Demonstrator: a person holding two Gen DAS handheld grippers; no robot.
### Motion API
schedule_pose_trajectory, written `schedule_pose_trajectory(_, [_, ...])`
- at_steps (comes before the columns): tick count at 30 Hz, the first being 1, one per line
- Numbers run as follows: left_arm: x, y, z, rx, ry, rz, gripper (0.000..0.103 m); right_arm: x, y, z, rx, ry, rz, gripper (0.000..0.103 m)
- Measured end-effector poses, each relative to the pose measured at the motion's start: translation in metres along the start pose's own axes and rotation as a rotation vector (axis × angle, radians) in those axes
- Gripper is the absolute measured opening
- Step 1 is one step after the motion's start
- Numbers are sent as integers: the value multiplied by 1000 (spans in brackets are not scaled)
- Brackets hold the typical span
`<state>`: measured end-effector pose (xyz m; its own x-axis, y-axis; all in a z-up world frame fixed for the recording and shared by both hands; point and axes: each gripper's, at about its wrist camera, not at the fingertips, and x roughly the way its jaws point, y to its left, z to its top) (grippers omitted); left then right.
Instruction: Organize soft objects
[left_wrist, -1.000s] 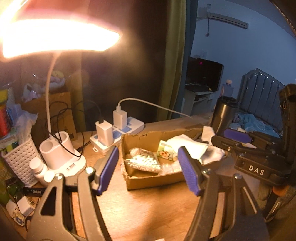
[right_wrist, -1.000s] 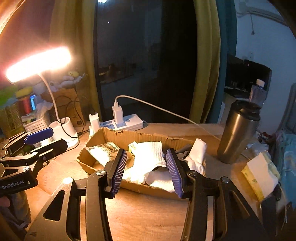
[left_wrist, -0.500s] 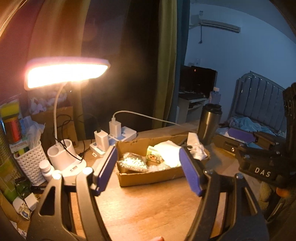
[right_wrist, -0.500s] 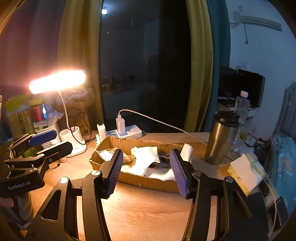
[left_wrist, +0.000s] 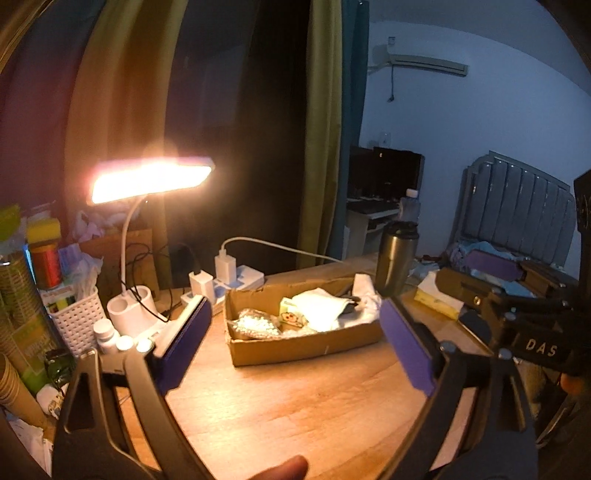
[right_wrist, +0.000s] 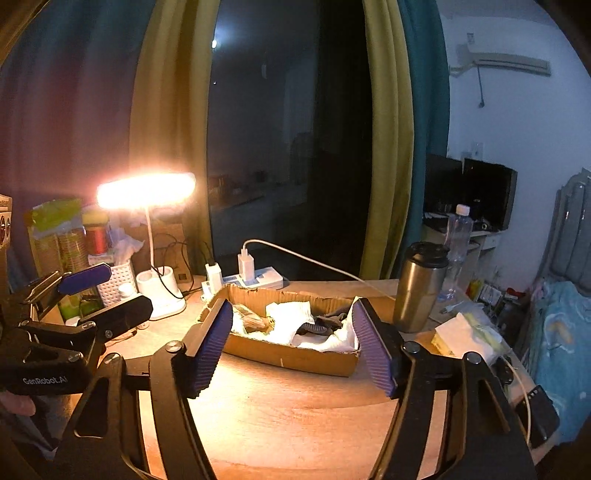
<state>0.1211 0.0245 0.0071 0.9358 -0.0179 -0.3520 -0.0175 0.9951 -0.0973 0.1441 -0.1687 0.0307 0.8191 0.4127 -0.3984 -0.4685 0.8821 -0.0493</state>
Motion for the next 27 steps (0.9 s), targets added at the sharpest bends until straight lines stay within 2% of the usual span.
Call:
schedule_pose_trajectory(4, [-18, -5, 1, 10, -19, -4, 94, -19, 3, -1, 5, -17, -12, 82])
schedule_pose_trajectory(10, [-49, -10, 1, 10, -58, 42, 94, -50, 10, -5, 10, -30, -41, 90])
schedule_pose_trajectory(18, [-83, -26, -3, 64, -95, 16, 94, -81, 7, -9, 19, -59, -69, 91])
schedule_pose_trajectory(27, [-92, -28, 0, 49, -110, 16, 94, -84, 4, -9, 23, -67, -81, 91])
